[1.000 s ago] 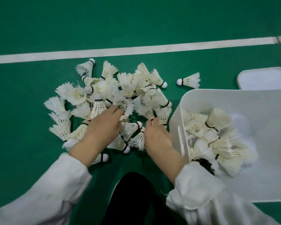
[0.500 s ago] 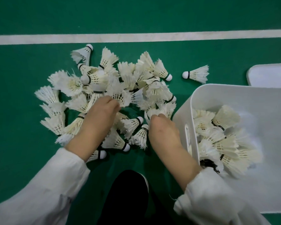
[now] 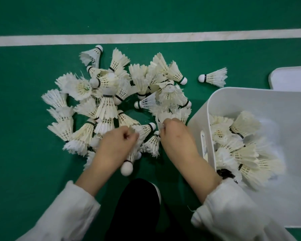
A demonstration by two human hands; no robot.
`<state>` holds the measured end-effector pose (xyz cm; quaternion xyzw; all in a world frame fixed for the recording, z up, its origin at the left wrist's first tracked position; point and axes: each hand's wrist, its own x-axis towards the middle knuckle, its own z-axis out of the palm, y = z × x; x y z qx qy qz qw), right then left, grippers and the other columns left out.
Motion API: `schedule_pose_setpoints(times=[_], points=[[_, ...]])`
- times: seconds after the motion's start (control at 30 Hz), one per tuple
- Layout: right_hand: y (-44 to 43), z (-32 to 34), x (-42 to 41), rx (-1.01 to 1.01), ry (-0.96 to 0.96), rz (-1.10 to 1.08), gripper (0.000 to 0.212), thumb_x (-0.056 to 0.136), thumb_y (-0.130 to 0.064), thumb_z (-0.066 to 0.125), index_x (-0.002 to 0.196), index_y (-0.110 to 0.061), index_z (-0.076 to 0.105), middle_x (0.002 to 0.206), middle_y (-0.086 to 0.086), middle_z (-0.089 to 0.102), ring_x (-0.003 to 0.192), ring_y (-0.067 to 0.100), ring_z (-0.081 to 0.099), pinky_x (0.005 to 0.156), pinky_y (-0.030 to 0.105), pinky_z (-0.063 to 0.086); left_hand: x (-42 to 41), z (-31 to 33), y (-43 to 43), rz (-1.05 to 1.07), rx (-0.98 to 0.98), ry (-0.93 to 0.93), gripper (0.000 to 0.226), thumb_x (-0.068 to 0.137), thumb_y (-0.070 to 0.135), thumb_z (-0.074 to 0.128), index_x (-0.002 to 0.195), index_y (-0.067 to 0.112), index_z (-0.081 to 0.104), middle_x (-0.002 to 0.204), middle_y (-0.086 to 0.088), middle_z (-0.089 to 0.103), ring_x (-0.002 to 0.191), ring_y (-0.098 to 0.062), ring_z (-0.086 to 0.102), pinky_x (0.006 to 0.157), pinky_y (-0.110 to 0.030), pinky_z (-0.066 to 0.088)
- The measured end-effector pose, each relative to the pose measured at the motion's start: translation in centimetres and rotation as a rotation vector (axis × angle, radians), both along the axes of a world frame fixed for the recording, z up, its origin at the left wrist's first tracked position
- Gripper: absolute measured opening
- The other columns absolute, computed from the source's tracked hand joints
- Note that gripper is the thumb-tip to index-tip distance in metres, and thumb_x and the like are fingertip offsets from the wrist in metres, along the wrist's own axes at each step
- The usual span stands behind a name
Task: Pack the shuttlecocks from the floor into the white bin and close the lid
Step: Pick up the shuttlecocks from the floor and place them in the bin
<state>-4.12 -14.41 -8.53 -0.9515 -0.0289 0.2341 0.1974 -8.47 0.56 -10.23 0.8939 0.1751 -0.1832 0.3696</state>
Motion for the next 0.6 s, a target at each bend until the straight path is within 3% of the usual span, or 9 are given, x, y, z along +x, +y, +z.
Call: schedule_pose_setpoints(times=[0.07,0.13,0.17,0.27,0.33,0.47,0.53,0.6], points=[[0.0,0.1,0.0,-0.004,-0.001,0.004,0.016,0.089,0.000,0.042,0.077,-0.010,0.041,0.082,0.007,0.042,0.073,0.025,0.042,0.064,0.030,0.031,-0.2,-1.0,-0.6,-0.049,0.075,0.078,0.022,0.087,0.041,0.056,0.090,0.019,0.056,0.070,0.005,0.057,0.066,-0.013,0.054,0.056,-0.028,0.036],[-0.1,0.2,0.0,-0.005,-0.011,0.013,0.016,0.089,0.000,0.042,0.076,-0.009,0.040,0.081,0.007,0.041,0.073,0.026,0.041,0.063,0.031,0.030,-0.1,-1.5,-1.0,-0.044,0.139,0.083,0.031,0.087,0.046,0.054,0.103,0.019,0.055,0.075,0.005,0.057,0.074,-0.019,0.057,0.061,-0.030,0.038],[-0.1,0.2,0.0,-0.004,-0.016,0.019,0.016,0.089,0.000,0.042,0.076,-0.009,0.040,0.081,0.007,0.041,0.072,0.026,0.040,0.063,0.031,0.029,0.0,-1.8,-1.2,-0.045,0.173,0.059,0.032,0.087,0.047,0.053,0.103,0.020,0.056,0.076,0.005,0.057,0.077,-0.022,0.057,0.062,-0.030,0.037],[0.0,0.3,0.1,0.001,-0.024,0.043,0.016,0.090,-0.002,0.042,0.077,-0.011,0.039,0.081,0.006,0.040,0.071,0.025,0.040,0.063,0.030,0.028,0.4,-1.7,-1.5,-0.023,0.170,-0.013,0.024,0.088,0.043,0.053,0.076,0.022,0.052,0.064,0.007,0.051,0.071,-0.024,0.053,0.057,-0.030,0.030],[0.0,0.4,0.1,0.007,-0.033,0.066,0.015,0.091,-0.004,0.042,0.079,-0.012,0.042,0.082,0.005,0.040,0.072,0.023,0.040,0.064,0.028,0.028,0.7,-1.3,-1.5,-0.012,0.148,-0.067,0.025,0.089,0.035,0.054,0.069,0.021,0.050,0.067,0.002,0.049,0.068,-0.023,0.051,0.056,-0.030,0.028],[-0.1,1.3,0.1,0.081,-0.079,0.055,0.013,0.093,-0.009,0.042,0.084,-0.010,0.051,0.083,0.003,0.042,0.073,0.024,0.044,0.063,0.028,0.029,0.8,1.1,-1.1,0.041,0.109,-0.158,0.020,0.094,0.030,0.046,0.081,0.017,0.053,0.086,-0.003,0.049,0.072,-0.016,0.046,0.062,-0.030,0.026],[-0.1,2.3,0.1,0.159,-0.095,0.028,0.017,0.095,-0.016,0.041,0.088,-0.008,0.054,0.083,0.003,0.046,0.074,0.023,0.046,0.062,0.029,0.029,0.8,3.1,-0.8,0.042,0.088,-0.209,0.023,0.095,0.030,0.043,0.083,0.013,0.054,0.084,-0.003,0.055,0.071,-0.015,0.047,0.059,-0.033,0.029],[-0.1,3.7,0.2,0.246,-0.120,-0.007,0.020,0.095,-0.020,0.042,0.088,-0.008,0.056,0.082,0.005,0.054,0.074,0.023,0.048,0.060,0.032,0.031,1.1,5.4,-0.7,0.029,0.058,-0.246,0.025,0.094,0.032,0.045,0.084,0.013,0.059,0.079,0.001,0.060,0.070,-0.010,0.052,0.061,-0.027,0.037]])
